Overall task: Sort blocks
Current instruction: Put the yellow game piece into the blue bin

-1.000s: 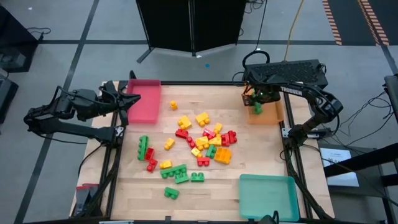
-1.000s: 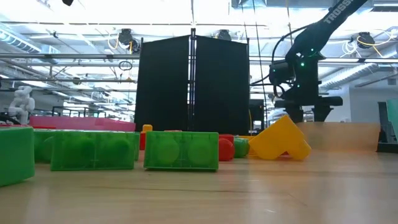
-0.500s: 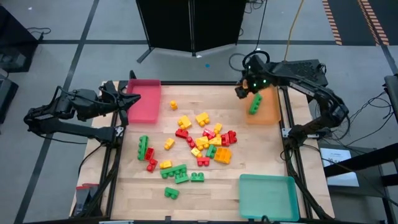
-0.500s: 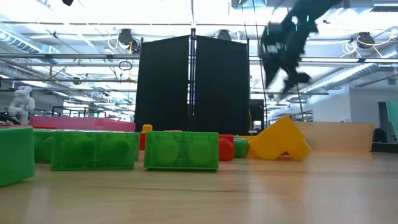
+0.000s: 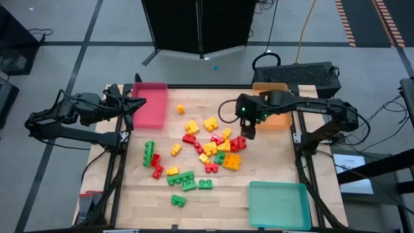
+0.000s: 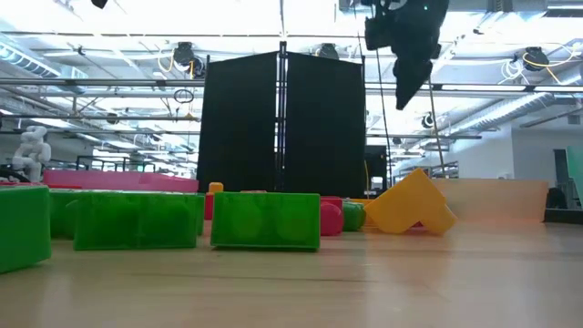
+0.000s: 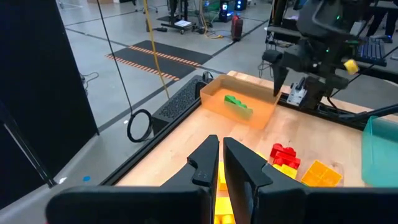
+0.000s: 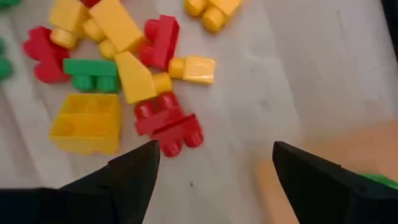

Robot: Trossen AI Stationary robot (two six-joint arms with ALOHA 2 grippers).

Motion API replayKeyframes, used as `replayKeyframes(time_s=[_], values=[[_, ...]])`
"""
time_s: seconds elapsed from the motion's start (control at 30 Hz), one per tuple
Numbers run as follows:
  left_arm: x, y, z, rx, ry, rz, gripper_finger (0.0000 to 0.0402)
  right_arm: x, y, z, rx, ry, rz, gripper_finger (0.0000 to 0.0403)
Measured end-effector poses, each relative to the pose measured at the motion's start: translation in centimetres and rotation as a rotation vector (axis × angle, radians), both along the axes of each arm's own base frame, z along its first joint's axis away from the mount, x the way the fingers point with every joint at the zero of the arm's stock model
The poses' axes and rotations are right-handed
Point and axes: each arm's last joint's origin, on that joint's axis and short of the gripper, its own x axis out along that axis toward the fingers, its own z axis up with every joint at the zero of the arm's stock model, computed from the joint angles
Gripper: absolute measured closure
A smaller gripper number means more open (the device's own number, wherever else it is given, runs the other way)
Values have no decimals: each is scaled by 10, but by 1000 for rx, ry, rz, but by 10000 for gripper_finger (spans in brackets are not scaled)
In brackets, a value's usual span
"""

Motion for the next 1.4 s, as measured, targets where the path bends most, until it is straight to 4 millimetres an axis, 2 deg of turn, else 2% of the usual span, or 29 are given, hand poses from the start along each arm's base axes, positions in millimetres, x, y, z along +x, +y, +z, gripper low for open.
replayKeyframes(time_s=[0.17,0.4,0.6,0.93,1.4], values=[[0,0,0,-2,0,1,371,15,32,-19,136,-48,95,97],[-1,0,-2,-4,24,1,371,27,70,-48,161,-28,145,96],[-1,0,-2,-5,23,1,371,37,76,-69,154,22,97,96],[-1,-1,-3,-13,30,-24,371,56,110,-115,185,130,167,96],[-1,-1,-4,-19,44,-37,371,63,110,-139,144,199,63,97]])
